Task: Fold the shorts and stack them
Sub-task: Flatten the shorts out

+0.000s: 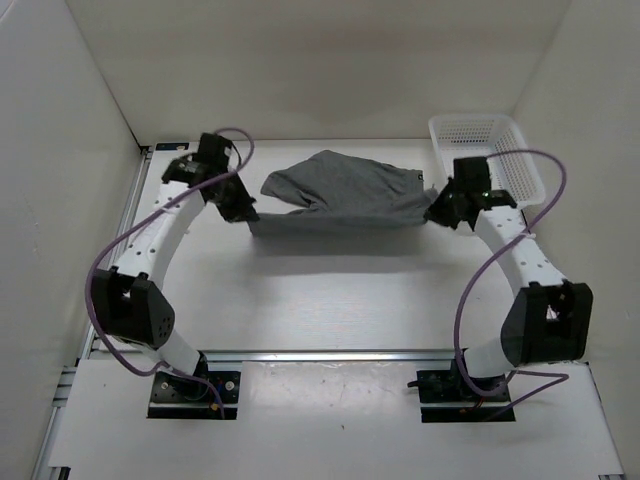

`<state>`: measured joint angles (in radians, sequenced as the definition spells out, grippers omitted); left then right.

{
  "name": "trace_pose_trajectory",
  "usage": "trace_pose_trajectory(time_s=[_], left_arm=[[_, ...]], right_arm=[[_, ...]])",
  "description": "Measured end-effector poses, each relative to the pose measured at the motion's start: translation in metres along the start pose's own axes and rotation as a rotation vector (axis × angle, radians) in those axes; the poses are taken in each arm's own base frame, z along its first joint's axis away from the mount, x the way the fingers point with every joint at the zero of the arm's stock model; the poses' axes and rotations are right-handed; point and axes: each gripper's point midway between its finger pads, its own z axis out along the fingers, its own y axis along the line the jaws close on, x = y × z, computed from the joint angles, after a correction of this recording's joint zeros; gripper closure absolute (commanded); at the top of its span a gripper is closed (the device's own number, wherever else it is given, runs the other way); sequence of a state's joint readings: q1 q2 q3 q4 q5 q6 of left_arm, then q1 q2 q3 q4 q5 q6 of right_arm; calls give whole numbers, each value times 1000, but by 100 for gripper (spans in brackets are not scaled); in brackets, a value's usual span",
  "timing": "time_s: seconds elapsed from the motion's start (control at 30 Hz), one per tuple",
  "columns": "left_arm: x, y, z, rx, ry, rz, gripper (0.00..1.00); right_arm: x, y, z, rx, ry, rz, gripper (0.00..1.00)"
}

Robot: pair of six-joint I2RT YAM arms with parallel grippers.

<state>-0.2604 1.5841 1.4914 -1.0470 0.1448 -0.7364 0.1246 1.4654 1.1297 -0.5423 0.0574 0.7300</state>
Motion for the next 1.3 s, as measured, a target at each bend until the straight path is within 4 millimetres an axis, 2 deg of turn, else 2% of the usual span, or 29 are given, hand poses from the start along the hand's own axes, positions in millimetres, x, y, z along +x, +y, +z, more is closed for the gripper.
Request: trace_pose_trajectory(time_s=[0.1,0.17,0.23,0.33,0.43,0.5,0.6,0.73,0.83,0.9,1.0,1.07,1.17,1.3], left_arm=[[-42,-23,-46,79,-136,-9,90],[-59,-38,-83,140,-236,-3,90],[-66,-51,-126,213,-339,9,90],[-58,-62,-200,344,-494,22,90],[-38,-57,-276,470,-653,24,90],[-23,-50,-317,538,-741,21,90],[-2,-36,-361,606,-834,16,90],[-1,-10,-425,608,-1057,-56,90],[8,3,-471,642,-1178,-80,90],[15,11,-495,663,-1242,-89,90],[20,21,-501,654,-1278,-99,90],[17,20,-481,630,-1245,-88,90],[7,7,-419,573,-1096,-37,90],[-11,-7,-295,434,-798,8,90]], right_arm=[[-46,38,-53,-99,-133,-39,100],[-68,58,-96,-174,-217,-67,100],[-80,71,-140,-243,-288,-98,100],[-87,81,-200,-318,-365,-142,100],[-82,88,-251,-413,-420,-185,100],[-70,89,-281,-481,-437,-214,100],[-47,86,-325,-576,-452,-263,100],[-39,66,-374,-576,-544,-302,100],[-27,57,-405,-600,-584,-328,100],[-21,52,-417,-610,-596,-338,100],[-12,45,-409,-593,-570,-346,100],[-10,42,-389,-559,-522,-349,100],[-5,37,-346,-489,-414,-342,100],[-4,38,-311,-437,-317,-336,100]])
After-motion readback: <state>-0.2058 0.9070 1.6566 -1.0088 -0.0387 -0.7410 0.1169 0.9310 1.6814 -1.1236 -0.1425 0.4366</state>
